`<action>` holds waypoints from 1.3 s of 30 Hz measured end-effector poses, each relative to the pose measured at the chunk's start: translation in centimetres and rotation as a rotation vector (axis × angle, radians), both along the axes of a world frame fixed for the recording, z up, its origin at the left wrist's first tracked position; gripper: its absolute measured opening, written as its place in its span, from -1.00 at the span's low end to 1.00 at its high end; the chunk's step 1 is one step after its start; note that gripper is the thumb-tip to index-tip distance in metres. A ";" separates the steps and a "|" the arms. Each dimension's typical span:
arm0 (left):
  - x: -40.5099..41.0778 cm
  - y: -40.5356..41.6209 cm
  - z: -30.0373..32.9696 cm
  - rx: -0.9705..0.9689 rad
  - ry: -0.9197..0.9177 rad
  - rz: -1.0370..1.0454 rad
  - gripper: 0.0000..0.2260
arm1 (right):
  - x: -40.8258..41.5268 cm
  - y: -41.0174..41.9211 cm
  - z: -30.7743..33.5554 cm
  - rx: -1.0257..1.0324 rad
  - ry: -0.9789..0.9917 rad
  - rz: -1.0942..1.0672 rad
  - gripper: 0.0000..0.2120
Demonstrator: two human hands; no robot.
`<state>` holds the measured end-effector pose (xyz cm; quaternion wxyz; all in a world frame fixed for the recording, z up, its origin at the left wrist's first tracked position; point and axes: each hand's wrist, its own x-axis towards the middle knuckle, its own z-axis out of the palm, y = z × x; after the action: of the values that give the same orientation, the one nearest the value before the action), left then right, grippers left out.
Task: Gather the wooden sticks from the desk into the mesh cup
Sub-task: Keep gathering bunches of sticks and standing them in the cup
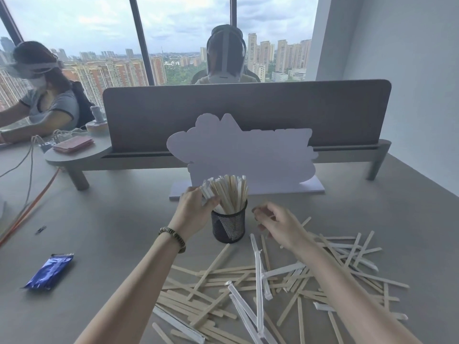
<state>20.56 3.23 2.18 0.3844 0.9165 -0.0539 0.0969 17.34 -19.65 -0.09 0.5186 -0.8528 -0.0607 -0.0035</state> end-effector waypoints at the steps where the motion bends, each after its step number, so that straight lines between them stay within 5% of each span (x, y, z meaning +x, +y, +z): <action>1: -0.1 -0.2 -0.1 0.035 0.019 0.002 -0.78 | -0.2 0.0 0.0 -0.011 -0.002 0.007 -0.79; 9: -1.6 -1.8 0.2 0.039 0.069 -0.002 -0.72 | -1.2 -0.1 -0.2 -0.137 -0.035 0.063 -0.80; 17: -4.3 -1.1 -0.7 -0.219 -0.006 0.113 -0.74 | -3.9 0.1 -0.7 -0.735 -0.123 0.069 -0.50; 21: -5.1 0.3 -0.9 0.160 0.215 0.052 -0.72 | -4.6 0.2 -1.0 -0.769 -0.056 0.081 -0.57; 26: -7.1 0.5 -1.5 0.519 0.284 -0.405 -0.68 | -4.8 0.0 -1.3 -0.680 -0.059 0.058 -0.75; 33: -8.9 -0.7 -2.5 0.737 0.394 -0.593 -0.06 | -5.9 -0.7 -0.4 -0.667 -0.079 0.083 -0.77; 36: -9.7 -1.1 -2.4 0.799 0.375 -0.583 -0.05 | -7.1 -1.5 0.2 -0.713 -0.002 0.125 -0.49; 39: -9.9 -1.5 -2.2 0.816 0.317 -0.523 -0.32 | -8.4 -2.1 0.7 -0.815 0.071 0.203 -0.19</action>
<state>10.65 1.78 -0.05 0.0102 0.9513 -0.2558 -0.1716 8.98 -21.79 0.60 0.1384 -0.9775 -0.1230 0.1013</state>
